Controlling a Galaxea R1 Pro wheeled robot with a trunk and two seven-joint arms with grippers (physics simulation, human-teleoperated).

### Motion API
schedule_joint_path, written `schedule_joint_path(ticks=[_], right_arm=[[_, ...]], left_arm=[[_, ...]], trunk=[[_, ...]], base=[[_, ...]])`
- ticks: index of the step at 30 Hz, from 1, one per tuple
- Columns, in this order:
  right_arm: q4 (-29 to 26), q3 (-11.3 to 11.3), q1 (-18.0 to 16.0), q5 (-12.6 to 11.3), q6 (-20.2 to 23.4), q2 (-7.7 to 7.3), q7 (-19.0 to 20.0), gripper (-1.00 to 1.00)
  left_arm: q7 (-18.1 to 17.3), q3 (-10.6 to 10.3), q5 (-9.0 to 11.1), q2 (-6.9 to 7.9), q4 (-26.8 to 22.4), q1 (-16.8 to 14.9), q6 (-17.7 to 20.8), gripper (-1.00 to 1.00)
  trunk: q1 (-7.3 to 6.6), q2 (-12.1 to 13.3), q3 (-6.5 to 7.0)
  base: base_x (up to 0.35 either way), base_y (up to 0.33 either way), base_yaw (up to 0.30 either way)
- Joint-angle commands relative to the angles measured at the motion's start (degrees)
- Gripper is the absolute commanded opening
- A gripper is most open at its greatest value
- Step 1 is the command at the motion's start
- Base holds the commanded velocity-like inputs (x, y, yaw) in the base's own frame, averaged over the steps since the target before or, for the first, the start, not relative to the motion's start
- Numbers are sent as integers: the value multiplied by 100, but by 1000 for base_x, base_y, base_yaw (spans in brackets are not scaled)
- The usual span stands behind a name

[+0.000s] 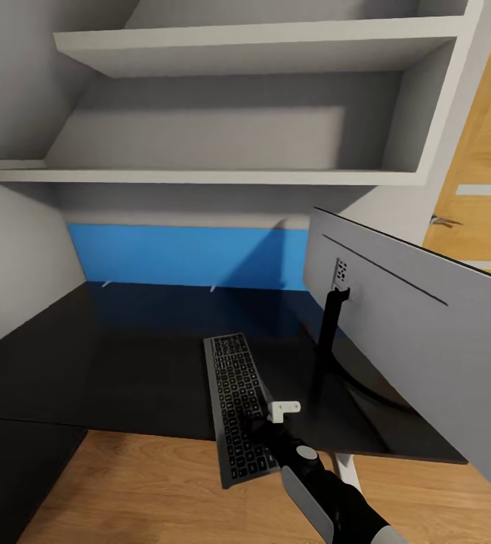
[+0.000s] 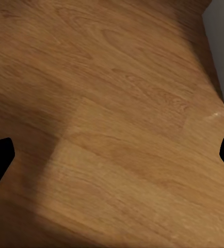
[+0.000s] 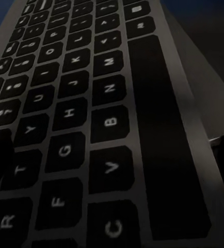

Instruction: In the bedroom, organize the workspace by keeping the computer under the desk, ensuring the monitor is on the desk, placing the keyboard on the desk next to the monitor, placing the mouse on the desk next to the keyboard, moving the folder from the swivel chair onto the desk next to the mouse, stacking the notebook on top of the folder with the pen on top of the notebook, and positioning the swivel chair next to the desk.

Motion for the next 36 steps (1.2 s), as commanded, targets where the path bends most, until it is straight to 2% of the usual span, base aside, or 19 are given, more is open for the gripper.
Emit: schedule_joint_path(ticks=[1, 14, 21, 36], right_arm=[[250, 22, -2, -121, 32, -3, -35, 100], [355, 25, -2, -107, -66, 70, -20, 100], [356, 35, -2, -103, -98, 75, -18, 100], [356, 45, -2, -103, -102, 76, -18, 100]], left_arm=[[-2, 6, 35, -3, 1, -3, -13, 100], [-2, 5, 29, -4, 1, -3, -13, 100], [-2, 6, 26, -4, 1, -3, -14, 100], [-2, 5, 26, -4, 1, -3, -21, 100]], trunk=[[0, -2, -7], [0, -2, -7], [0, -2, -7], [0, -2, -7]], base=[[0, 3, 0], [-46, 0, 0], [-124, 0, 0], [-10, 0, 0]])
